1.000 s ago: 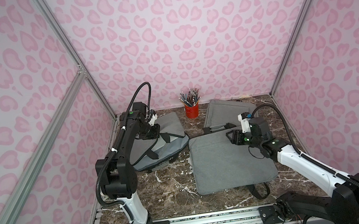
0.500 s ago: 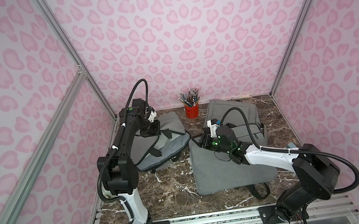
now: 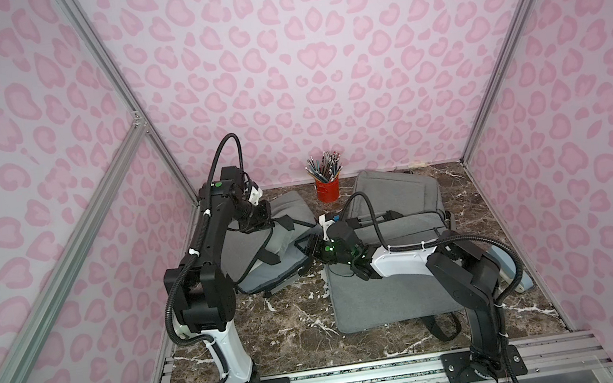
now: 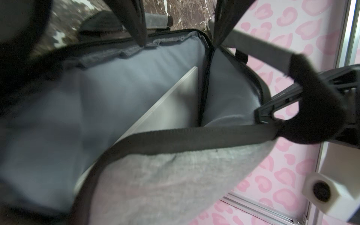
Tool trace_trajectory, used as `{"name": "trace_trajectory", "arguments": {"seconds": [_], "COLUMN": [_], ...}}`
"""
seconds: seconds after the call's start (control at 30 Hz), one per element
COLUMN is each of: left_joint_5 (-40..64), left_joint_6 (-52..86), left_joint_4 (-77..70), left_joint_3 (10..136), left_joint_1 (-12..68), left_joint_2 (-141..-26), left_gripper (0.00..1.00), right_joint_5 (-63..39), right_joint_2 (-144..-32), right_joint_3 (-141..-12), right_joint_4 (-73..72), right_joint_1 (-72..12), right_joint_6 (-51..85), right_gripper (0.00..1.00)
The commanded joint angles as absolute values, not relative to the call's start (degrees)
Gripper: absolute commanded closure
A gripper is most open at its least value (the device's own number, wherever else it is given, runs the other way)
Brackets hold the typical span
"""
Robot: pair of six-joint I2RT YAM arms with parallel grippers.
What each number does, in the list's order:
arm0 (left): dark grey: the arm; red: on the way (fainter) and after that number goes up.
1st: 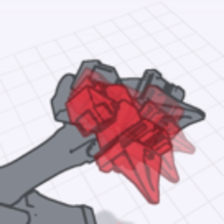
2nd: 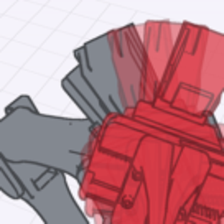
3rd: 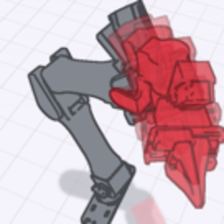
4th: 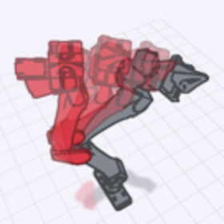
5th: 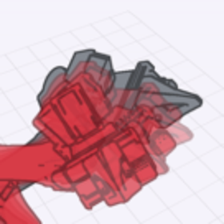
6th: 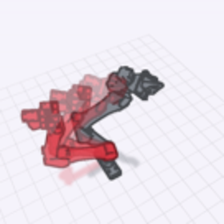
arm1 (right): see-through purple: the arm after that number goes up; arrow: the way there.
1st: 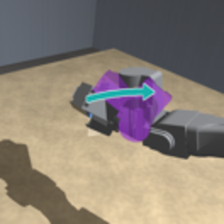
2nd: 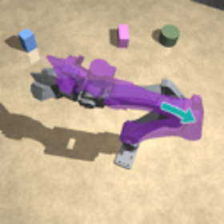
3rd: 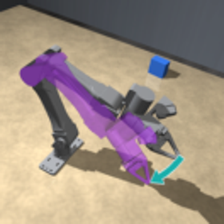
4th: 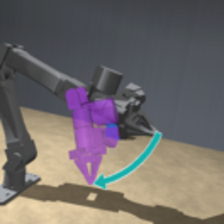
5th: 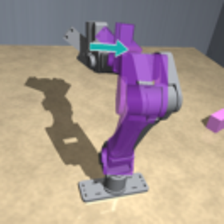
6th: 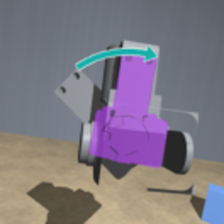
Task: Open the zippered laptop bag and take out the laptop
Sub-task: Take out the laptop from the zippered laptop bag.
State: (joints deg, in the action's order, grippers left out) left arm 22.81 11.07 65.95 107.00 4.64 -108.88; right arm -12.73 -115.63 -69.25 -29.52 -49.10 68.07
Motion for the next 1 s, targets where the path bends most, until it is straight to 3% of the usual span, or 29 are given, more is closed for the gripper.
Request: {"name": "trace_trajectory", "arguments": {"seconds": [0.0, 0.7, 0.97], "left_joint_5": [26.3, 27.2, 28.8], "left_joint_6": [13.1, 18.1, 18.6], "left_joint_4": [65.7, 61.2, 60.2], "left_joint_3": [107.8, 107.2, 104.8], "left_joint_1": [4.6, 4.5, 4.5], "left_joint_2": [-108.8, -108.5, -107.4], "left_gripper": [0.98, 0.98, 0.98], "right_joint_5": [-13.2, -9.6, -13.5], "right_joint_2": [-119.1, -136.3, -143.4], "right_joint_3": [-71.9, -90.4, -98.5], "right_joint_4": [-31.4, -26.6, -30.0], "right_joint_1": [-50.1, -55.0, -53.9], "right_joint_6": [71.2, 80.4, 83.0], "right_gripper": [0.46, 0.45, 0.51]}}
